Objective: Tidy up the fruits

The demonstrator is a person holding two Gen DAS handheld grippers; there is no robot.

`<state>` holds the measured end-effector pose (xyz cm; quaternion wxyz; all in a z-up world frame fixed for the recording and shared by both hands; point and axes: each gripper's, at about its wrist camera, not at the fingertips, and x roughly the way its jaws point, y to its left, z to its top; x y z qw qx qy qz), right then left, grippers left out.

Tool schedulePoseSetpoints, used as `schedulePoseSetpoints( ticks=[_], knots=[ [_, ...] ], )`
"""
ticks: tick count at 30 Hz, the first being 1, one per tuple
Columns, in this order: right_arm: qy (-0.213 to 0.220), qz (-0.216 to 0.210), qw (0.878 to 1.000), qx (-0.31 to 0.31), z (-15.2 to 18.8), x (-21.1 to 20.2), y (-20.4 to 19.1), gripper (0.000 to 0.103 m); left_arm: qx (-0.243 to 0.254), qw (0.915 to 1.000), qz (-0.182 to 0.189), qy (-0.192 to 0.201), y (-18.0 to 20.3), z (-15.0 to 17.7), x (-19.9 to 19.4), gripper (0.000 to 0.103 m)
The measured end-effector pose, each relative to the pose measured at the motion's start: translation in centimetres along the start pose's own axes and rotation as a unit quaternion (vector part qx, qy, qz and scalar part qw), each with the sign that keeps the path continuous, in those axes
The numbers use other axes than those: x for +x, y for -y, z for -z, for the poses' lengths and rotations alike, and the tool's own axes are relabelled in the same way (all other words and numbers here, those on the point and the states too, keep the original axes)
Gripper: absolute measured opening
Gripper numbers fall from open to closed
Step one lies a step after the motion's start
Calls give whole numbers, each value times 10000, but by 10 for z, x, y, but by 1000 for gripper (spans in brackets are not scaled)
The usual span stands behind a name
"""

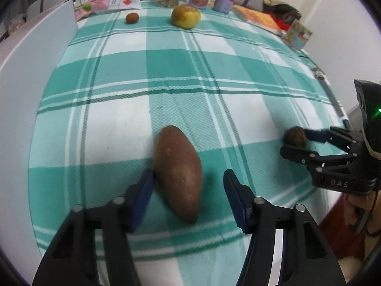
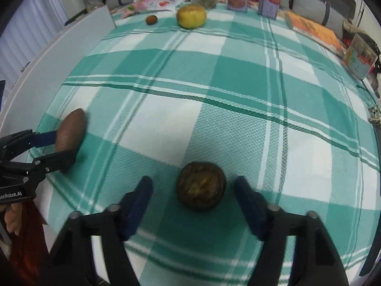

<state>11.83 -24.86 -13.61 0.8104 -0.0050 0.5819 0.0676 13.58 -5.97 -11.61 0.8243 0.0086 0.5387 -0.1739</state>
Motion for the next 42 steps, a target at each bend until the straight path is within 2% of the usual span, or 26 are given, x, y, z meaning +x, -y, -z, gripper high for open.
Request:
schedulePoseSetpoints(
  ticks=[1,2,6,9,11,14,16,19,21,23,26,29,32,33,34,36,37,38,40,41,42],
  knots=[
    [44,-8,10000,14,0,-2,3,41,45,9998,-182,29,0,-1,2,41],
    [3,-213,9997,113,0,-3,7,41,59,9998,-167,46,-1,-1,2,41],
    [74,-459,9985,286,2,-22,7,41,-138,9997,25,219,-11,2,-18,40],
    [319,-814,9960,178,-13,-52,-16,41,-404,9961,517,582,-24,-3,-75,40],
    [561,-1104,9923,-82,-36,-78,-46,41,-552,9922,724,850,-41,-9,-120,41],
    [781,-1646,9816,-567,-72,-108,-110,41,-764,9867,746,1226,-78,-18,-180,41],
    [807,-1925,9732,-960,-88,-120,-154,41,-912,9839,457,1466,-115,-19,-218,41],
    [634,-2412,9559,-1552,-109,-125,-235,41,-1198,9818,-210,1458,-173,-13,-239,41],
    [440,-2616,9463,-1850,-117,-116,-287,41,-1511,9792,-544,1238,-212,-4,-233,41],
    [285,-2607,9415,-2116,-122,-99,-331,41,-1930,9735,-853,879,-257,12,-213,41],
    [4,-2460,9412,-2314,-122,-66,-375,41,-2328,9655,-1081,430,-300,34,-183,41],
    [-187,-2277,9425,-2439,-124,-34,-403,41,-2497,9611,-1159,212,-318,50,-164,41],
    [-244,-2171,9446,-2450,-125,-10,-422,43,-2552,9589,-1225,181,-324,55,-159,42],
    [-229,-2175,9450,-2434,-125,-7,-424,52,-2563,9577,-1298,199,-325,55,-159,46],
    [-184,-2191,9459,-2384,-126,-8,-425,57,-2563,9563,-1382,255,-327,54,-162,59],
    [68,-2272,9485,-2206,-130,-20,-420,62,-2597,9530,-1487,473,-328,50,-174,76],
    [228,-2361,9474,-2150,-132,-29,-412,62,-2628,9514,-1492,598,-327,47,-179,80],
    [442,-2428,9464,-2084,-135,-40,-403,64,-2641,9495,-1522,740,-326,45,-188,80],
    [886,-2426,9449,-2009,-139,-62,-381,75,-2607,9477,-1579,944,-321,40,-203,80],
    [1097,-2384,9443,-1987,-138,-73,-366,86,-2562,9479,-1577,1053,-316,39,-210,80],
    [1330,-2288,9443,-1957,-136,-83,-347,92,-2487,9488,-1557,1168,-308,36,-216,80]
  ],
)
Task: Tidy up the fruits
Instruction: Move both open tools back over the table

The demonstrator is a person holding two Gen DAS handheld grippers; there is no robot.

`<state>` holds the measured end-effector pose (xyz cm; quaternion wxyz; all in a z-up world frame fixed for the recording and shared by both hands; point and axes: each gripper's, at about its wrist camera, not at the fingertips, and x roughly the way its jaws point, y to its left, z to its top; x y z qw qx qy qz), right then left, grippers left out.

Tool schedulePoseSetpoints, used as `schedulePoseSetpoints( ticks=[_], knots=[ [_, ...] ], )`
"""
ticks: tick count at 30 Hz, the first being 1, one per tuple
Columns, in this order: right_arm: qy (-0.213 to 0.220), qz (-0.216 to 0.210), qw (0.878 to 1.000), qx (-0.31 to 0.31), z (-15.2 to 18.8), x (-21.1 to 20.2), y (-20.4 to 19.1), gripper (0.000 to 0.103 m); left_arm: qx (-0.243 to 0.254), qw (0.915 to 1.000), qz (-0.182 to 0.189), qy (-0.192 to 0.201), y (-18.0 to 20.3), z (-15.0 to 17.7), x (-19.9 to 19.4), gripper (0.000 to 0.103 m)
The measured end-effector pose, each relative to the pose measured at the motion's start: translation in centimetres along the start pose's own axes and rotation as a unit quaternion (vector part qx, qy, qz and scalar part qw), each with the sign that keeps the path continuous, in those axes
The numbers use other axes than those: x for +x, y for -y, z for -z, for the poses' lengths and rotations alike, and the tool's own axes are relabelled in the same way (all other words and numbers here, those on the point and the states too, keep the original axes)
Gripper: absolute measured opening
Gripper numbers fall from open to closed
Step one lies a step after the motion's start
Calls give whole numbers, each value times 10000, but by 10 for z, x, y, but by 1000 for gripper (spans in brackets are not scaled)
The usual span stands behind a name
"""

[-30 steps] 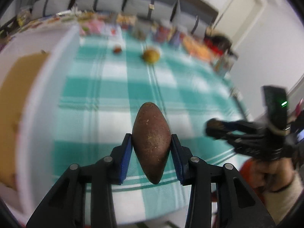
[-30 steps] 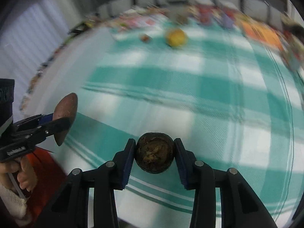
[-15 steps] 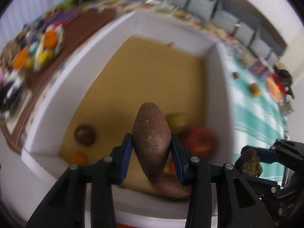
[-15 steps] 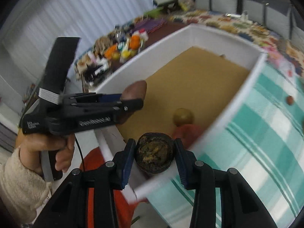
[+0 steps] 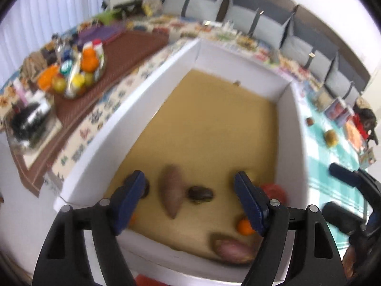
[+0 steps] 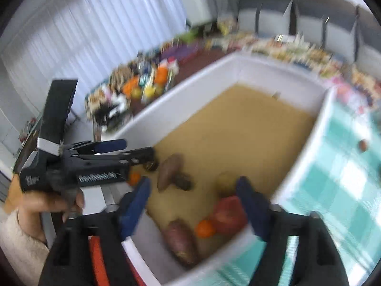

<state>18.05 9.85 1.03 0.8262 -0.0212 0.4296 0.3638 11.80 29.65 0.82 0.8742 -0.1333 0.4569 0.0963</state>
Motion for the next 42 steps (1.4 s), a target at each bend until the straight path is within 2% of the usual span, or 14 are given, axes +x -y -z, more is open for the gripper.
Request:
schedulePoseSetpoints(
  ticks=[2,4,5,8,11,13,17,19,22,24,29,33,42],
  knots=[
    [320,422,9986,-39,18,-32,29,96,203,9993,226,206,28,4,-18,81],
    [413,818,9958,16,42,-53,57,97,429,9974,505,295,57,12,-30,82],
    [409,1114,9929,119,66,-65,83,97,589,9952,708,329,80,20,-36,82],
    [147,1871,9809,517,132,-83,147,97,1016,9865,1241,343,137,38,-46,86],
    [-227,2656,9584,1021,206,-105,206,97,1503,9707,1867,189,208,73,-37,88],
    [-261,2963,9444,1401,245,-123,233,97,1774,9641,1977,1,246,94,-15,89],
    [-64,3271,9219,2075,287,-145,258,97,2219,9602,1654,-376,301,140,50,89],
    [-79,3302,9166,2253,290,-145,264,97,2268,9620,1432,-507,313,153,80,89],
    [-114,3450,9151,2085,281,-142,269,98,2118,9673,1275,-563,319,156,104,89],
    [-136,3525,9144,1986,280,-137,272,102,2116,9694,1144,-489,322,155,113,89],
    [-243,3399,9157,2128,288,-136,278,103,2319,9691,818,-203,322,152,129,90],
    [-247,3322,9170,2196,289,-135,280,103,2453,9659,829,-42,322,159,130,95],
    [-243,3317,9172,2194,289,-134,280,103,2468,9655,837,20,324,160,130,97]
  ],
)
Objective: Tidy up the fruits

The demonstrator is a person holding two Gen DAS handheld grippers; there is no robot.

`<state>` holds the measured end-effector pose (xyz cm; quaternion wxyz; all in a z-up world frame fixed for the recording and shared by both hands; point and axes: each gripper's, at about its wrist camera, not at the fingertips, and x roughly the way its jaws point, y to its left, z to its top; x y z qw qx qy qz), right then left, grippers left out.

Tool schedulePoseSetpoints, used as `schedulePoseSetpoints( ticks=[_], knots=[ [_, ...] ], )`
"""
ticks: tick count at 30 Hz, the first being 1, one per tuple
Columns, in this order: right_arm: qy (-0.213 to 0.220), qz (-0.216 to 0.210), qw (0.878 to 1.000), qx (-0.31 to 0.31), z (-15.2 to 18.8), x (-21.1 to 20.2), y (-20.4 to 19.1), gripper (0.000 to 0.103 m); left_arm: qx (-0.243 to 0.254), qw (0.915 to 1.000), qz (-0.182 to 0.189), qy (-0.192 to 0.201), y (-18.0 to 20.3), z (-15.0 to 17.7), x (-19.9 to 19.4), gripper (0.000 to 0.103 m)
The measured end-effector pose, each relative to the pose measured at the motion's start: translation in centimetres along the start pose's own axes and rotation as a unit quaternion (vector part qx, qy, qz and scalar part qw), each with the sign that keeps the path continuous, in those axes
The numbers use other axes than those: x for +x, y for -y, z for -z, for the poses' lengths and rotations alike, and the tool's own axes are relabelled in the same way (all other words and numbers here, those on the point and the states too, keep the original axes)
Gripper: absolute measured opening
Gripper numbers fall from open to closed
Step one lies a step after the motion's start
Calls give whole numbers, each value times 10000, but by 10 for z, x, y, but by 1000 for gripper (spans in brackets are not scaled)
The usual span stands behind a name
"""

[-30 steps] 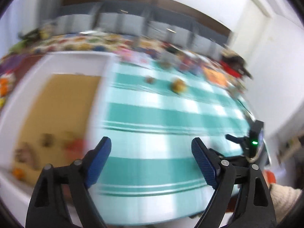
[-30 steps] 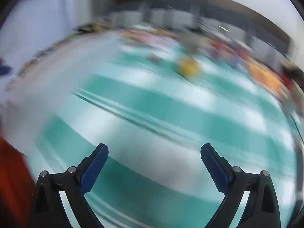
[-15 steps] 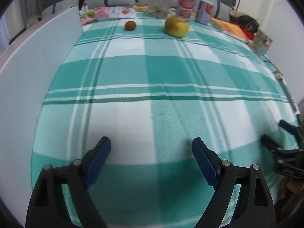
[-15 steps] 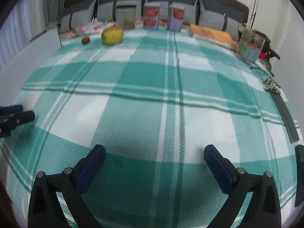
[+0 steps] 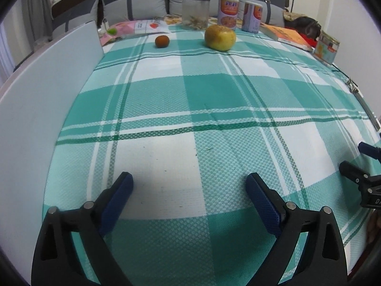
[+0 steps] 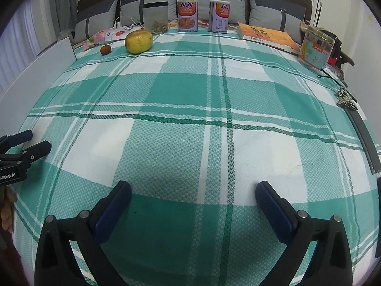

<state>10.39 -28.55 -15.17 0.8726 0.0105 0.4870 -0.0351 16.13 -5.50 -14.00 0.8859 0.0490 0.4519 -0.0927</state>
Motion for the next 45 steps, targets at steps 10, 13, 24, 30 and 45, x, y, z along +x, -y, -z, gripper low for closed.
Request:
schedulePoseSetpoints(
  ticks=[10,13,24,30,45],
  knots=[
    [2,1,10000,8,1,0,0,103,-15,10000,-29,4,0,0,-1,97],
    [3,4,10000,10,1,0,-1,103,81,9997,52,-245,-2,-7,1,97],
    [-374,-181,9991,53,-20,5,-3,103,-188,9997,-185,20,-42,-20,15,99],
    [35,-984,9951,112,-125,43,-27,103,-216,9996,-176,37,-43,-21,16,99],
    [95,-1149,9933,-21,-247,145,-86,64,-215,9996,-176,36,-43,-21,16,99]
  ],
)
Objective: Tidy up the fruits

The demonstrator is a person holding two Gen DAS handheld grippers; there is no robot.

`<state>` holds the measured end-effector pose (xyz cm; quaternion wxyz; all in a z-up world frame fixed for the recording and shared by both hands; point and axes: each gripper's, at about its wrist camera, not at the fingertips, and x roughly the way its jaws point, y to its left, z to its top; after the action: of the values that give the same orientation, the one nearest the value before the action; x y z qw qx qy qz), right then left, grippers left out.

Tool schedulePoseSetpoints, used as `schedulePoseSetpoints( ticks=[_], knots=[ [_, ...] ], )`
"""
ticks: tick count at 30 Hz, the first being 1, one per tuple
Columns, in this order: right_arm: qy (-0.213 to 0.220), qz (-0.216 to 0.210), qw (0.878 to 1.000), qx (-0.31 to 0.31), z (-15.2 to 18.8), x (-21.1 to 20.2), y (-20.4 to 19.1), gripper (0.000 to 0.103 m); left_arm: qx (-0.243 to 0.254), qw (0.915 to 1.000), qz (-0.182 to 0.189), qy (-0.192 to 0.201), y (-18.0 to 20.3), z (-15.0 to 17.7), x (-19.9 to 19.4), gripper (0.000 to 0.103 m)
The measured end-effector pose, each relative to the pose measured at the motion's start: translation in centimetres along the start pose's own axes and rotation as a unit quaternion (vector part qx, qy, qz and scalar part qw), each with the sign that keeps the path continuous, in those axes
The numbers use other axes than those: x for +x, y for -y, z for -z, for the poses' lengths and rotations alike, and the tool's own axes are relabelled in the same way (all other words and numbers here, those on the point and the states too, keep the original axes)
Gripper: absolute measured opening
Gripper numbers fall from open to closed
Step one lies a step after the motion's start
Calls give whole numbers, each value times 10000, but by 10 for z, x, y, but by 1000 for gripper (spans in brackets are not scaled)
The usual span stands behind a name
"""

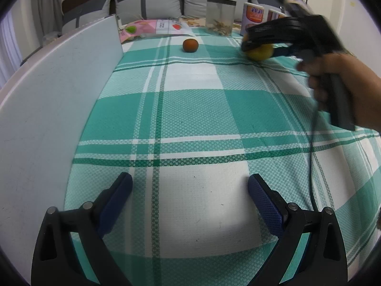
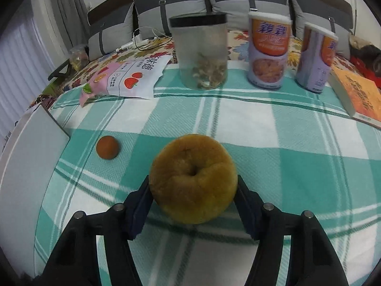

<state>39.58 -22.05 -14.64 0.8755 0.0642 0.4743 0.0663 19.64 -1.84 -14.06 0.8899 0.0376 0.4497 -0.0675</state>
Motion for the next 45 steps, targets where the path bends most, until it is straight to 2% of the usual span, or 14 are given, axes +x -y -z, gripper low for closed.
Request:
schedulePoseSetpoints(
  ticks=[4,10,16,17,20,21,23,25,31,36,38,39,40,45],
  knots=[
    [-285,-65,9987,-419,36,-52,15,64,2,10000,-3,-1,0,0,1,99],
    [-671,176,9939,-857,133,-143,37,64,5,10000,-6,-2,0,0,1,99],
    [-469,311,9960,-700,204,-157,43,66,10,10000,-19,-5,0,0,0,99],
    [-349,353,9967,-647,209,-158,43,69,4,10000,-7,-6,0,0,0,99],
    [-81,478,9974,-525,219,-161,45,103,-1,10000,24,-34,-1,-1,0,99],
    [-53,525,9975,-479,221,-161,46,103,5,9999,87,-86,-2,-5,1,98],
    [-213,562,9973,-432,225,-155,47,103,-50,9997,240,-99,-2,-19,7,98],
    [-140,668,9960,-582,230,-153,43,103,-178,9991,391,-15,-2,-52,20,98],
    [-153,662,9961,-570,230,-152,45,103,-246,9994,225,83,1,-152,86,96],
    [-151,662,9961,-571,230,-152,45,103,-510,9984,171,184,-1,-193,132,95],
    [-152,663,9960,-572,230,-152,45,103,-553,9978,213,303,-3,-202,142,78],
    [-152,663,9960,-572,230,-152,45,103,-552,9978,217,286,-4,-204,146,46],
    [-152,662,9960,-572,230,-152,45,103,-514,9982,131,293,-4,-206,148,31],
    [-153,662,9960,-574,229,-151,45,103,-352,9983,237,407,-1,-193,123,29]
  ],
)
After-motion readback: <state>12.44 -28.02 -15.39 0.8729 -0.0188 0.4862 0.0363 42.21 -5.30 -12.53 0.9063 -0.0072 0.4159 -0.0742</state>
